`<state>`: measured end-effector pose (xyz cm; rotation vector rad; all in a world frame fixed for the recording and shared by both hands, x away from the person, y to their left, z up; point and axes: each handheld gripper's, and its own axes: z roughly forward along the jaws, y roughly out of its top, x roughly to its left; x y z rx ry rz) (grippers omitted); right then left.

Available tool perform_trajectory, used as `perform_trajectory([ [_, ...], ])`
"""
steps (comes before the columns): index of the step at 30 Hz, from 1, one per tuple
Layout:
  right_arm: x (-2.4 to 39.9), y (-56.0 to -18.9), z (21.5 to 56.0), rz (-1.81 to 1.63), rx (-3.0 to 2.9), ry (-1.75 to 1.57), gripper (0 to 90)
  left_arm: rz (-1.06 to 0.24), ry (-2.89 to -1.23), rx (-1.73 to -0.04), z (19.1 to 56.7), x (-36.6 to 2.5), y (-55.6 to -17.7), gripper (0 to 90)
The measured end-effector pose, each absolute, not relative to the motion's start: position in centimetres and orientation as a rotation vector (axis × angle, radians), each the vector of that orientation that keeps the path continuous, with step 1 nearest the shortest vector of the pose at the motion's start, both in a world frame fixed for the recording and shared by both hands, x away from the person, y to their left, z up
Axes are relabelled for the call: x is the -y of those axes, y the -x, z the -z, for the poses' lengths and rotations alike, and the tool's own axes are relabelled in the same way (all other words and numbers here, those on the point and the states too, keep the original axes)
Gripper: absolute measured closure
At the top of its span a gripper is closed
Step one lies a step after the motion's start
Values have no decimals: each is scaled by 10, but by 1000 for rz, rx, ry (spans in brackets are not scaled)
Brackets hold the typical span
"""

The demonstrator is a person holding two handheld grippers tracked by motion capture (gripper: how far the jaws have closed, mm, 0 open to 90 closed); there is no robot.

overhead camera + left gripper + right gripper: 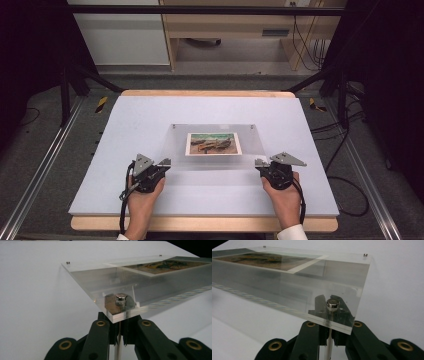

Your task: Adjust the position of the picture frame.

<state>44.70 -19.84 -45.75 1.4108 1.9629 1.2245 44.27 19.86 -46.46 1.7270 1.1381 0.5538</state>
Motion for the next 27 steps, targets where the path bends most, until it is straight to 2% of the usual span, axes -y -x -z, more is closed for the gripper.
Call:
perform_trajectory([
  [27,194,-455,473,-1135,-2032,-1446,836,-554,-1789,-1161,482,-200,-453,835],
])
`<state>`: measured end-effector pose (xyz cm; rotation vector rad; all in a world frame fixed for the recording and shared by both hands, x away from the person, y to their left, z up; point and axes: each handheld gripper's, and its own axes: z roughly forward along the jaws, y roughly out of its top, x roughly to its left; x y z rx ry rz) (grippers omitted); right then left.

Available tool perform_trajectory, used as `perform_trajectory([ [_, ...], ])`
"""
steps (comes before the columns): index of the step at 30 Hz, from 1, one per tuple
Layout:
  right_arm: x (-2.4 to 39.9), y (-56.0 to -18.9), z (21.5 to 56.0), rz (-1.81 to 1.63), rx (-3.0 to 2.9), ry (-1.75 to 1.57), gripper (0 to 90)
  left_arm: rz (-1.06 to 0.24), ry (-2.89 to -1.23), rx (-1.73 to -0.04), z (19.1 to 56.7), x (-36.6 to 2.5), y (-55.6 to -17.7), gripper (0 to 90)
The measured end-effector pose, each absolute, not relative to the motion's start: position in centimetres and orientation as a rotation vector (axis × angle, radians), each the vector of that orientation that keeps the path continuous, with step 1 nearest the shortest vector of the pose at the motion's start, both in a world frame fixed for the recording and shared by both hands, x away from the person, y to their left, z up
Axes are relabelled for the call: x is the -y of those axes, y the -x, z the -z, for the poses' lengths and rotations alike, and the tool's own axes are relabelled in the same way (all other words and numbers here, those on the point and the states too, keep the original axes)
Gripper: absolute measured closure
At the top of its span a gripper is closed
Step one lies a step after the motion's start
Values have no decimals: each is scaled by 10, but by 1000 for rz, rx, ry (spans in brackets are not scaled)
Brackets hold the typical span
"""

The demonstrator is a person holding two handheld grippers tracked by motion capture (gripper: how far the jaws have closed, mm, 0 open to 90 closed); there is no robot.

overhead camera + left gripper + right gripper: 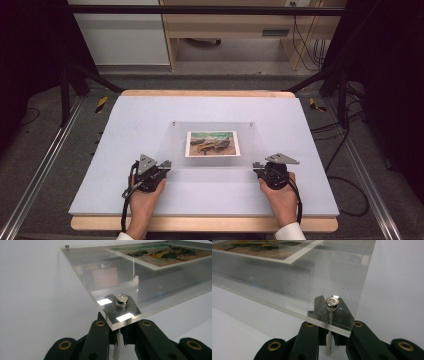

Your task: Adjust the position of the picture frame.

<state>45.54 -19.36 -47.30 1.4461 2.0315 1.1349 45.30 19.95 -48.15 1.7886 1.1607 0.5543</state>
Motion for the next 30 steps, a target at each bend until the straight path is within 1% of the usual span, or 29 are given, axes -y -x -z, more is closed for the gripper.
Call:
perform_trajectory([
  [10,195,-458,474,-1094,-2038,-1427,827,-550,-1790,-1158,481,-198,-452,836],
  [25,196,-457,473,-1119,-2043,-1438,821,-538,-1798,-1151,481,-200,-454,827],
  [26,196,-457,473,-1120,-2044,-1438,816,-539,-1800,-1153,481,-200,-454,822],
  [28,197,-457,473,-1124,-2045,-1443,785,-536,-1798,-1163,481,-202,-454,778],
  [30,199,-456,472,-1135,-2052,-1443,713,-513,-1810,-1178,481,-205,-455,709],
])
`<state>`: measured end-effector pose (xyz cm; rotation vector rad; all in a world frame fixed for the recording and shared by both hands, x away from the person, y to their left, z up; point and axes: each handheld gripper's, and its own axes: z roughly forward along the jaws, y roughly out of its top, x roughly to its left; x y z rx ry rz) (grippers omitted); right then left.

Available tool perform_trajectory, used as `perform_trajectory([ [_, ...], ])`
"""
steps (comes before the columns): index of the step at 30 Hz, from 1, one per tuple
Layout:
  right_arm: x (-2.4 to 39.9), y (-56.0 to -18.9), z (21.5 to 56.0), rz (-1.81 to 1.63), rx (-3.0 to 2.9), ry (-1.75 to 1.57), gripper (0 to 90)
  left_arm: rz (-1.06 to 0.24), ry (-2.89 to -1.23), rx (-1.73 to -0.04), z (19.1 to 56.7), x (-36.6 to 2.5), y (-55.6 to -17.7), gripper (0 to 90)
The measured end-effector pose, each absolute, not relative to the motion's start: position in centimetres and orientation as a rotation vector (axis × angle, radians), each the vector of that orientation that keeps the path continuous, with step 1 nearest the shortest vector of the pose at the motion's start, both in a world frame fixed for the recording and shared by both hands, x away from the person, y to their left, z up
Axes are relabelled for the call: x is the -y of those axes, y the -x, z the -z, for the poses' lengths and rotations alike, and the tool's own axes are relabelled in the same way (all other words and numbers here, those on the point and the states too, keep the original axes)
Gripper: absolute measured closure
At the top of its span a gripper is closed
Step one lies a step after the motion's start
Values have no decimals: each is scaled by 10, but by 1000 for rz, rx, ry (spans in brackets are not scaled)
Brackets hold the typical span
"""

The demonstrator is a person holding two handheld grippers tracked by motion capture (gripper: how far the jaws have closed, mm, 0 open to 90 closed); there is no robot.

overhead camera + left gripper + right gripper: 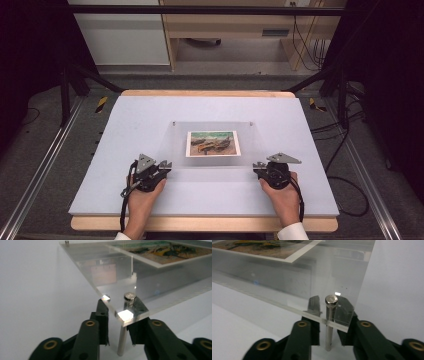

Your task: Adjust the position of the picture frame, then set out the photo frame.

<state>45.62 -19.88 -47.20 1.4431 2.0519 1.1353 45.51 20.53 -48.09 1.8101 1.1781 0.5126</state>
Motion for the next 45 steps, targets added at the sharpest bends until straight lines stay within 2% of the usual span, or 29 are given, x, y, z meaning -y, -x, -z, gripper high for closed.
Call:
perform_trajectory([
  [2,201,-455,472,-1124,-2074,-1448,599,-502,-1834,-1189,481,-209,-454,654],
  [3,201,-454,472,-1106,-2079,-1457,518,-492,-1845,-1197,481,-209,-454,595],
  [7,201,-450,470,-1093,-2080,-1440,336,-493,-1909,-1168,477,-210,-450,432],
  [10,200,-447,468,-1081,-2106,-1404,234,-488,-1953,-1143,474,-208,-449,299],
  [13,201,-442,466,-1072,-2105,-1389,180,-487,-1949,-1126,471,-208,-449,152],
  [19,209,-438,462,-1102,-2079,-1396,123,-433,-1912,-1069,464,-212,-450,49],
  [28,212,-431,437,-1203,-1988,-1290,96,-382,-1826,-1030,447,-223,-455,63],
  [34,207,-444,422,-1217,-1977,-1263,165,-318,-1785,-1032,434,-217,-471,122],
  [37,203,-457,419,-1226,-1996,-1265,190,-347,-1760,-1030,428,-214,-480,141],
  [45,199,-489,429,-1226,-2037,-1293,294,-355,-1790,-1075,443,-210,-488,163],
])
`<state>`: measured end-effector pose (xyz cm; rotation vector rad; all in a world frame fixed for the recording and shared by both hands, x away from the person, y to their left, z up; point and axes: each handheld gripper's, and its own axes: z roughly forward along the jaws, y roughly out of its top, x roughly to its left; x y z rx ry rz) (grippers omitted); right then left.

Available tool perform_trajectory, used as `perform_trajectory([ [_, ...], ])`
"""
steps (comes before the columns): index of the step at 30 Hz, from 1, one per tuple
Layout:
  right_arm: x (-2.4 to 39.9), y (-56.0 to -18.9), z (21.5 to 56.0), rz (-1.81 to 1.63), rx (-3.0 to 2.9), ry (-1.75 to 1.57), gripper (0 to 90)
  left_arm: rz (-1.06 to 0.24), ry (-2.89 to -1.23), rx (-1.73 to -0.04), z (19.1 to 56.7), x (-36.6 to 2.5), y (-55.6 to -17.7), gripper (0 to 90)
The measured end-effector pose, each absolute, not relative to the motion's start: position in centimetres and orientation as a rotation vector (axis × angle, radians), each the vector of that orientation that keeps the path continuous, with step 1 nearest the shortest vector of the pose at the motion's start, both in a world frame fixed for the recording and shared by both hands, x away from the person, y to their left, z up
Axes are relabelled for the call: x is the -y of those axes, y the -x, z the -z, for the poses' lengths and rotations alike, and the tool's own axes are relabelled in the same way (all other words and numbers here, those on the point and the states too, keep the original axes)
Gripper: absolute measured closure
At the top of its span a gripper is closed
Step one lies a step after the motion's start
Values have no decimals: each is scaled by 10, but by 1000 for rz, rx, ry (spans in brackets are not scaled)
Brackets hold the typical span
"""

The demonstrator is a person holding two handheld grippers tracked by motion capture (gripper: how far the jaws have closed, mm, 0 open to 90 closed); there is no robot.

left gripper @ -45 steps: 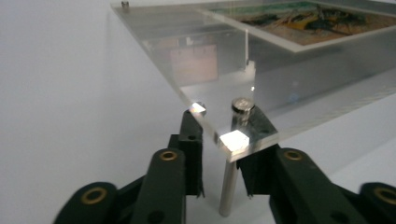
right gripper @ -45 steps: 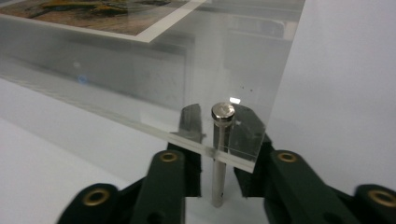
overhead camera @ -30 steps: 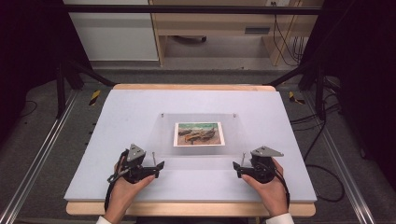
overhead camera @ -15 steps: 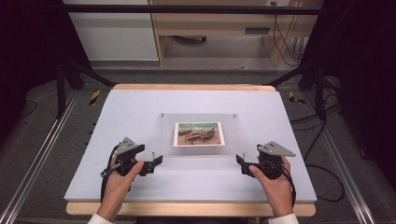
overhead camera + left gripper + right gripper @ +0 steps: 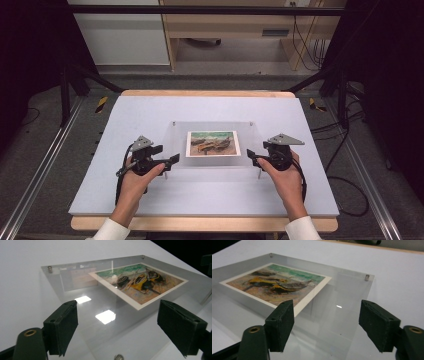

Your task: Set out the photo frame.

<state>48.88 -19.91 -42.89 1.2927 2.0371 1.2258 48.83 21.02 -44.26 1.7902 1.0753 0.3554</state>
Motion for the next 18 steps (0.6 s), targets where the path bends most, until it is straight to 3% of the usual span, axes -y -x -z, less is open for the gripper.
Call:
perform_trajectory([
  [8,208,-491,442,-1268,-2078,-1389,289,-288,-1758,-1147,457,-212,-492,182],
  [18,212,-492,452,-1348,-2117,-1496,198,-201,-1721,-1177,463,-218,-493,179],
])
